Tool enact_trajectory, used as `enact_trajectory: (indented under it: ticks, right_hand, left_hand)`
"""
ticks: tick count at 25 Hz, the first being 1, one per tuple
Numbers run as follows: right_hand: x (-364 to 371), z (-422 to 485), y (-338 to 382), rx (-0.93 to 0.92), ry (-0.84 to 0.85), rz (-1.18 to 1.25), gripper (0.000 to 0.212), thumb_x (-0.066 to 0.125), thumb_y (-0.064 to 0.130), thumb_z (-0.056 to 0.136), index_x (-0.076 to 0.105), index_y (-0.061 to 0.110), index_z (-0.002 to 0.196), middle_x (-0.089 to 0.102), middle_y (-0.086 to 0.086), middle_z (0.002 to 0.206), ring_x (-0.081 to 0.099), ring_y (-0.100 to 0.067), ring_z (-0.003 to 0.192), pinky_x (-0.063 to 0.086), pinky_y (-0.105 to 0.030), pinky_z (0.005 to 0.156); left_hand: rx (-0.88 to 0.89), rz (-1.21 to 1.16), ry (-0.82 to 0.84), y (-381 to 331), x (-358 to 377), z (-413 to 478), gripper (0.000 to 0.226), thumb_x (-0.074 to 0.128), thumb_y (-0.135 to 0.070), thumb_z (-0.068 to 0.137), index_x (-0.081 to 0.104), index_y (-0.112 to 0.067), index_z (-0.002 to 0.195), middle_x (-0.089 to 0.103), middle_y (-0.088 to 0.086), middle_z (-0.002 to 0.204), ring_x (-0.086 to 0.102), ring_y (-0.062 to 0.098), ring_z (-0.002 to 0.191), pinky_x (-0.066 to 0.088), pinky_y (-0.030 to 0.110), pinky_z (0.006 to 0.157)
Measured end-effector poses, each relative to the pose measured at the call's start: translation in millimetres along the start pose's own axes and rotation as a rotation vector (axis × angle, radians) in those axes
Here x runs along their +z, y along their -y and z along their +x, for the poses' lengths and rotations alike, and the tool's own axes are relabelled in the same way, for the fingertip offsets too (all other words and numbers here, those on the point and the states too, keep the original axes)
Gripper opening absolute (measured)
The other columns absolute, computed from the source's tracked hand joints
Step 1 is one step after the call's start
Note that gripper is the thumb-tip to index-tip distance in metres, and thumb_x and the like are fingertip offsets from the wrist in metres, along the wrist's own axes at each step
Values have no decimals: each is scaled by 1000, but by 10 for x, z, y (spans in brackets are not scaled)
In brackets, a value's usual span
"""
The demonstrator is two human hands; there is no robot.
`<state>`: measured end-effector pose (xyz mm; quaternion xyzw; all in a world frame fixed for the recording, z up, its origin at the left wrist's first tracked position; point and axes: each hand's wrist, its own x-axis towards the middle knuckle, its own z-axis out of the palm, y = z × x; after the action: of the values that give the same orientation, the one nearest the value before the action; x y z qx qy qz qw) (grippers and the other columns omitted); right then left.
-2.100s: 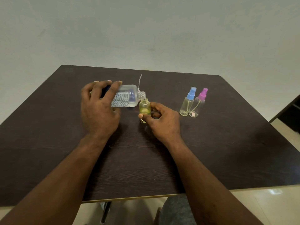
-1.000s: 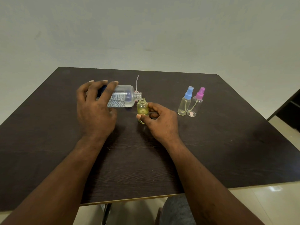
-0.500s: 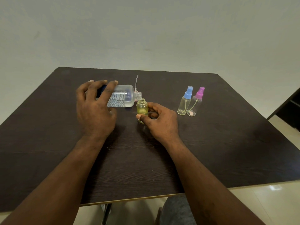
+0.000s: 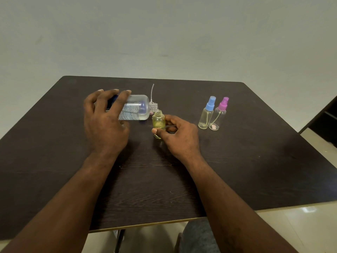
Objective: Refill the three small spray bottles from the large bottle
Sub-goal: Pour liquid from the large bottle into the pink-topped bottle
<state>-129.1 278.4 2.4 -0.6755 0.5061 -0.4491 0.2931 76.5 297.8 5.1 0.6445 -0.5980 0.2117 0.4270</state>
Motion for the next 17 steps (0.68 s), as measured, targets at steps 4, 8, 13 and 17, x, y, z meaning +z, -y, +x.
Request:
enact_trajectory:
  ticks: [4, 8, 13, 17]
  right_hand:
    - [1, 8, -5, -1, -7, -5, 46, 90, 31, 82, 75, 30, 125, 76, 23, 105, 72, 5, 96, 62, -24, 88]
    - [-17, -2, 12, -3, 0, 1, 45, 89, 28, 82, 75, 29, 125, 70, 28, 97, 72, 6, 95, 61, -20, 87]
    - [-37, -4, 20, -20, 17, -11, 46, 88, 29, 84, 74, 29, 127, 69, 28, 100, 70, 7, 95, 57, -15, 85]
    - [-37, -6, 21, -26, 15, -24, 46, 89, 29, 83, 74, 29, 127, 66, 33, 92, 68, 11, 91, 56, -13, 84]
  left_hand:
    - [-5, 0, 2, -7, -9, -6, 77, 71, -2, 77, 57, -29, 148, 54, 2, 145, 40, 36, 139, 54, 51, 95]
    - [-7, 7, 11, -1, 2, -2, 76, 72, -3, 78, 57, -30, 148, 54, 1, 146, 38, 34, 140, 54, 51, 95]
    - [-6, 6, 3, 3, 8, -6, 75, 71, -2, 79, 57, -29, 148, 54, 1, 146, 38, 34, 139, 54, 50, 96]
    - [-14, 8, 10, 4, 9, -5, 76, 72, -3, 79, 57, -30, 148, 54, 1, 147, 37, 33, 140, 55, 51, 94]
